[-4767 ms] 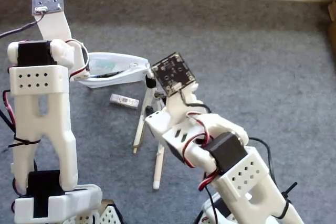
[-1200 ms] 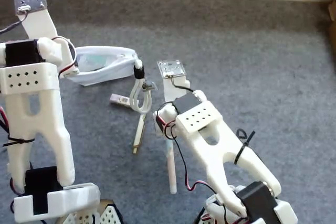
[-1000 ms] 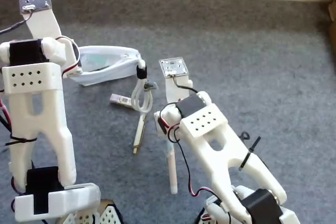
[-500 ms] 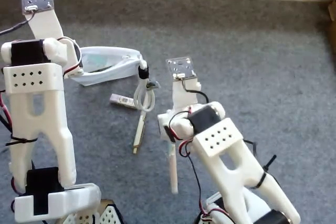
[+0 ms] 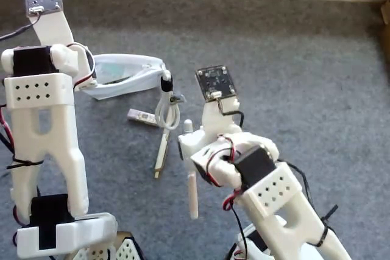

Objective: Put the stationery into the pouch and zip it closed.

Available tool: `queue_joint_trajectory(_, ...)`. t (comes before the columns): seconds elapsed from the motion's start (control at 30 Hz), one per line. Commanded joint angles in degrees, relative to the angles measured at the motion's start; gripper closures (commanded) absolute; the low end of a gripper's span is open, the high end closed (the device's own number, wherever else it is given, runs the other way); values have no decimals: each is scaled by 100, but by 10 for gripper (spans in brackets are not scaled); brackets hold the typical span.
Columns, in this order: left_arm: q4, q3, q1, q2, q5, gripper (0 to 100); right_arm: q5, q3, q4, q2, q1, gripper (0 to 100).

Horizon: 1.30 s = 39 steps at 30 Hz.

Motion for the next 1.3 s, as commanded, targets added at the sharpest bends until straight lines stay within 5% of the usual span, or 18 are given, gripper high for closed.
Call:
queue_joint_trajectory(0.0, -53, 66, 75, -40, 35, 993, -18, -110, -22, -629, -462, 993)
queue_joint_trajectory(0.4, -44, 75, 66, -40, 26, 993, -9, -110, -1095, -998, -629, 993)
queue_joint_trajectory(0.7, -44, 75, 66, -31, 26, 993, 862, -92, -2255, -998, -629, 993)
queue_joint_trajectory(1.27, -44, 75, 40, -31, 9, 993, 879, -110, -4136, -954, -629, 993)
